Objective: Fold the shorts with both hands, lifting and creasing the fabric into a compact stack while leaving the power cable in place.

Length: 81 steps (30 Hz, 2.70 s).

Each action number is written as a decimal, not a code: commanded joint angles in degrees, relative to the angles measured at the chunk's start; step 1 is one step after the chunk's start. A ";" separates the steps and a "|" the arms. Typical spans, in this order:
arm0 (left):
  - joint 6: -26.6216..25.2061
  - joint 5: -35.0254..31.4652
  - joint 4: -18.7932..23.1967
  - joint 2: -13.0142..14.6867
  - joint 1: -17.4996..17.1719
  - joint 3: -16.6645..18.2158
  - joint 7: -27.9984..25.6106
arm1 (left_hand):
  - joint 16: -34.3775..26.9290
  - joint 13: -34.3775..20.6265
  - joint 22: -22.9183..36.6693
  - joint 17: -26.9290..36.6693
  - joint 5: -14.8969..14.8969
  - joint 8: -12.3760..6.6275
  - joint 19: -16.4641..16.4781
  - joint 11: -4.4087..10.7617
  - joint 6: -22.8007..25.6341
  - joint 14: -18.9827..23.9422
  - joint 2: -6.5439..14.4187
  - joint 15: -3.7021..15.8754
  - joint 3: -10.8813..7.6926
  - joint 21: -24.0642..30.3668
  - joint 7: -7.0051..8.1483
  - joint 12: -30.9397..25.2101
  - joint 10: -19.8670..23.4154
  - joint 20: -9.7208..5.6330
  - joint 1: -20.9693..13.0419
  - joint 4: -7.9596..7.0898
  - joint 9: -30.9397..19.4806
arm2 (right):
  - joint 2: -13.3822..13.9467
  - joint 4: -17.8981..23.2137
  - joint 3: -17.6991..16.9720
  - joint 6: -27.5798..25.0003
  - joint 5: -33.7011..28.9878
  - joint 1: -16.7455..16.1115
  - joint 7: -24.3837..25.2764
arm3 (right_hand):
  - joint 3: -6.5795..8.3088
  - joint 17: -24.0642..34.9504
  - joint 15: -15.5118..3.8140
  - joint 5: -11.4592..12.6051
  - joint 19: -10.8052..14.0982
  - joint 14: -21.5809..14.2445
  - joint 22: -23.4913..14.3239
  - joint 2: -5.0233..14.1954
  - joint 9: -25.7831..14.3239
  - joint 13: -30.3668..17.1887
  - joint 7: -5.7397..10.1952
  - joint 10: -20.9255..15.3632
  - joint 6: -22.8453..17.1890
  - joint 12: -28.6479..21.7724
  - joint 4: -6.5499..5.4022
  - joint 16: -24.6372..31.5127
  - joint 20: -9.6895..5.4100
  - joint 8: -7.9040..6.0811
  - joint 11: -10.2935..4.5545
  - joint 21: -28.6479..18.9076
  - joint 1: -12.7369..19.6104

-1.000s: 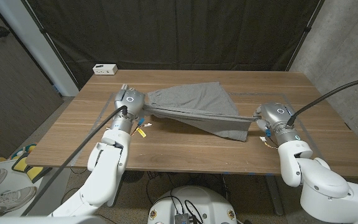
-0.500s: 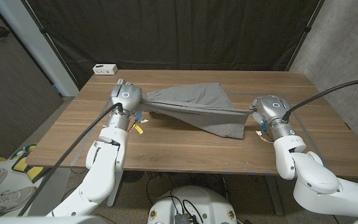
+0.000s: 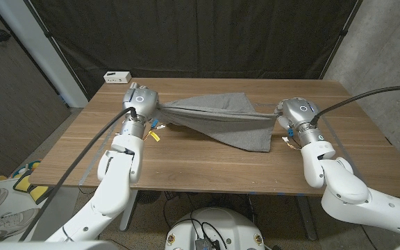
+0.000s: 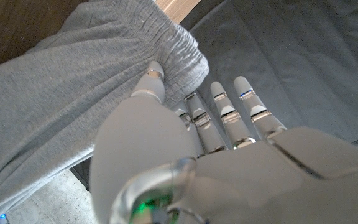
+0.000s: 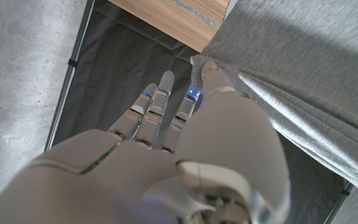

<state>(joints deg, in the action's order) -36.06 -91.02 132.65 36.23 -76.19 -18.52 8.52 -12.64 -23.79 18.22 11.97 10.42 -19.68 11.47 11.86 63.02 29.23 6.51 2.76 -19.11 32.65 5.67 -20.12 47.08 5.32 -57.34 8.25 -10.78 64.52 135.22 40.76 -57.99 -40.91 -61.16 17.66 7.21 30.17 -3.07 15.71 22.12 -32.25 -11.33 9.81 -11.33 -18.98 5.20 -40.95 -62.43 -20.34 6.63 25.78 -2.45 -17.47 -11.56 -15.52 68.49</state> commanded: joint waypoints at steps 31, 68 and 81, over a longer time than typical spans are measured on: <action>-0.51 -6.80 2.26 -3.18 4.94 -1.53 5.87 | 0.27 -0.30 0.22 -0.26 0.36 -0.80 -0.82 0.02 1.32 0.06 1.36 8.87 -1.64 1.86 -2.87 1.60 0.04 -0.18 0.60 -0.33 -1.67 | -12.56 -15.46 -5.38 21.01 -10.90 7.86 -5.18 | -0.22 0.70 -10.10 0.03 0.69 -0.56 -0.07 -0.20 -0.45 -0.40 -0.12 -0.51 -0.51 0.54 -0.45 0.03 -1.14 0.63 0.13 -0.41 0.81; 10.24 -4.09 1.90 -3.23 8.40 7.95 18.74 | -0.16 -1.01 -0.23 0.56 1.59 -1.49 -2.44 0.38 -1.34 -3.16 1.47 8.66 -0.84 4.05 1.05 5.33 -1.92 -1.31 3.86 -2.80 -2.99 | -19.84 -21.69 -3.30 26.05 -18.56 13.92 -8.83 | -0.33 1.19 -10.12 -0.27 1.37 -1.37 0.02 -0.33 -0.43 -0.32 -0.20 -1.18 -1.59 0.85 -0.61 -0.34 -0.08 0.82 0.12 -0.80 0.97; 9.38 1.99 -2.13 1.29 14.80 5.36 22.43 | 0.15 -1.15 -0.56 0.25 1.48 -1.92 -1.89 0.30 -0.45 -2.75 0.83 8.97 -1.01 4.70 1.07 5.36 -1.59 -2.42 3.63 -2.26 -2.53 | -23.52 -29.13 -0.58 28.94 -19.53 19.87 -7.25 | -0.31 1.30 -10.13 -0.32 1.43 -1.61 0.05 -0.38 -0.39 -0.22 -0.24 -1.38 -1.73 1.00 -0.59 -0.58 0.07 1.01 0.12 -0.84 1.07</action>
<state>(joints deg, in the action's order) -26.39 -93.88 133.44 34.21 -65.99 -11.70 28.50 -12.60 -24.86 17.54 12.24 11.53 -20.64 9.41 12.18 60.75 26.12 7.97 2.56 -19.93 37.10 5.64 -14.82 45.16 3.45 -53.40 5.67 -13.18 43.67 111.19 38.35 -31.23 -59.89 -45.47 9.40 6.65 31.22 -3.09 15.46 23.25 -33.08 -11.19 9.49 -11.57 -19.14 5.02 -41.88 -63.67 -19.68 6.41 25.39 -2.34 -16.36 -11.25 -15.97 68.79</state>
